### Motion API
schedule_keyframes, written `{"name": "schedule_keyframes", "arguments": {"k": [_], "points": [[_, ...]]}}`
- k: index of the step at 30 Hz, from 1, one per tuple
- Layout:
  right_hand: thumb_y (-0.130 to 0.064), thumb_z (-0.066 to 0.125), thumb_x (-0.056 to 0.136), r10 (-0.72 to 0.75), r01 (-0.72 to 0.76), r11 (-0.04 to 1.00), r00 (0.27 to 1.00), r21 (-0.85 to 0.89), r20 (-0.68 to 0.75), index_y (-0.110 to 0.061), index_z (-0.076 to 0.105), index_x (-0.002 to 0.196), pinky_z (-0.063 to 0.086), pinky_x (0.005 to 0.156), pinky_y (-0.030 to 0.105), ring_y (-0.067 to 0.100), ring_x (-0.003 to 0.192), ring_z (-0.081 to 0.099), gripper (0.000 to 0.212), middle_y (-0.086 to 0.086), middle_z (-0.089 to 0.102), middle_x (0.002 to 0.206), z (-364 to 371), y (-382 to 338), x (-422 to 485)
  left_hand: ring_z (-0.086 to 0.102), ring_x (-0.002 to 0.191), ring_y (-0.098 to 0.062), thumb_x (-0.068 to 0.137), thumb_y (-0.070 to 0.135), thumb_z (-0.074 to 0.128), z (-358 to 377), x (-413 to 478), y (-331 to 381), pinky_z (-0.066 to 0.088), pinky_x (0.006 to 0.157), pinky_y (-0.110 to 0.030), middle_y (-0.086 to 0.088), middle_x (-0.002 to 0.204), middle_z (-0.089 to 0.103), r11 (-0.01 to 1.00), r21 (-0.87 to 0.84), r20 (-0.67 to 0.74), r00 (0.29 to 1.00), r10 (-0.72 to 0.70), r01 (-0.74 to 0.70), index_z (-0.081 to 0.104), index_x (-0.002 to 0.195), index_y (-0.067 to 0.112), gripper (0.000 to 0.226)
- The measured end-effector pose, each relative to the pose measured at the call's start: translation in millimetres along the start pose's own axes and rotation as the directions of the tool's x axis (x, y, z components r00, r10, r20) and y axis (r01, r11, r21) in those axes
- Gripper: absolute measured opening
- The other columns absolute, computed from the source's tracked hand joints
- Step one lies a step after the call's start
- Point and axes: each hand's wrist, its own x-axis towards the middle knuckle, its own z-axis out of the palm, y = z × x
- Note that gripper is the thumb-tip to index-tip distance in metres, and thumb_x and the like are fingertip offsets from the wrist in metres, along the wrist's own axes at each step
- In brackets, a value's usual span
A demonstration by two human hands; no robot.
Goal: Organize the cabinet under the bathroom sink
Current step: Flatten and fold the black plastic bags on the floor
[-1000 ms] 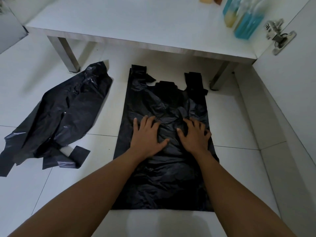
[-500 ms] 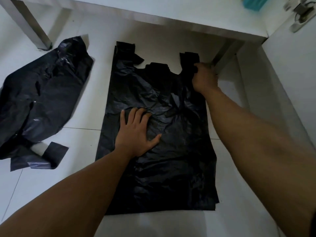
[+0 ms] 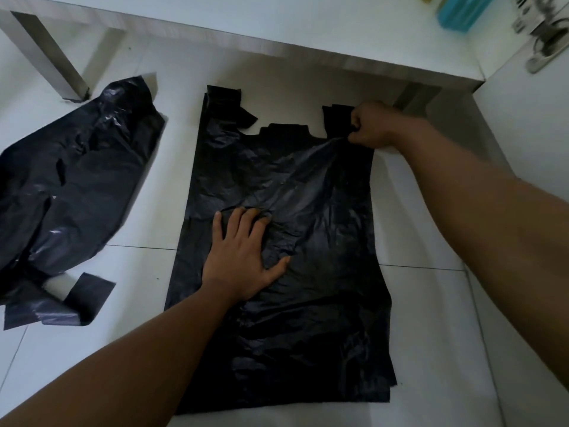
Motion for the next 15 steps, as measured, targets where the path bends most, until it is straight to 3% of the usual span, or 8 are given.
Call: {"name": "schedule_keyframes", "arguments": {"k": [2,5,8,10,12,15], "points": [[-0.026,0.067,0.092,-0.001,0.002,0.999,1.0,-0.033,0.03,-0.017,0.042,0.067,0.031,0.051,0.027,0.015,0.062,0.043,0.036,0.004,0.047,0.072,-7.3,4.1,0.9,0.025,0.147,-0.028,0.085,0.083,0.031,0.2,-0.2,-0.1,0.009,0.121,-0.06,-0.004,0.15,0.039,1.0,0.001,0.003,1.0,-0.001,0.001,0.044,0.143,0.023,0.084],[-0.045,0.076,0.081,0.031,-0.034,0.999,0.994,0.028,0.104,-0.019,0.053,0.075,0.042,0.061,0.029,0.017,0.069,0.051,0.035,0.005,0.058,0.084,-16.9,5.8,2.5,0.025,0.147,-0.028,0.085,0.083,0.031,0.1,-0.8,-0.4,0.009,0.12,-0.06,-0.003,0.15,0.039,1.0,0.009,0.008,1.0,-0.001,0.001,0.043,0.143,0.024,0.083],[-0.056,0.064,0.086,0.084,-0.096,0.991,0.989,0.095,0.122,-0.017,0.066,0.079,0.042,0.068,0.03,0.016,0.073,0.054,0.04,0.001,0.061,0.083,-26.3,-0.3,2.6,0.025,0.147,-0.029,0.084,0.083,0.032,-0.1,-0.2,0.0,0.009,0.12,-0.061,-0.003,0.15,0.039,1.0,0.016,0.011,1.0,-0.002,0.002,0.044,0.143,0.024,0.084],[-0.042,0.06,0.09,0.083,-0.091,0.988,0.994,0.127,0.067,-0.01,0.072,0.086,0.042,0.071,0.03,0.019,0.075,0.057,0.034,0.01,0.067,0.091,-25.8,-2.4,6.6,0.025,0.147,-0.029,0.084,0.083,0.032,-0.5,-0.2,0.1,0.009,0.12,-0.061,-0.003,0.15,0.039,1.0,0.011,0.013,1.0,-0.002,0.001,0.044,0.143,0.024,0.084],[-0.022,0.065,0.085,0.029,-0.029,1.0,0.999,0.008,-0.013,-0.01,0.071,0.098,0.043,0.076,0.032,0.024,0.09,0.058,0.019,0.013,0.064,0.106,-21.9,-7.3,8.1,0.025,0.147,-0.028,0.084,0.083,0.033,-1.3,0.0,0.0,0.01,0.12,-0.061,-0.003,0.151,0.038,1.0,0.01,0.012,1.0,-0.002,0.002,0.044,0.143,0.024,0.084],[-0.003,0.061,0.083,-0.094,0.05,0.981,0.968,-0.187,-0.234,-0.014,0.061,0.121,0.04,0.096,0.044,0.035,0.123,0.046,0.04,0.014,0.048,0.135,-3.8,-8.3,13.8,0.026,0.147,-0.028,0.084,0.083,0.032,-1.6,0.2,0.2,0.009,0.121,-0.06,-0.003,0.151,0.038,1.0,0.008,0.014,1.0,-0.004,0.004,0.044,0.143,0.025,0.084]]}}
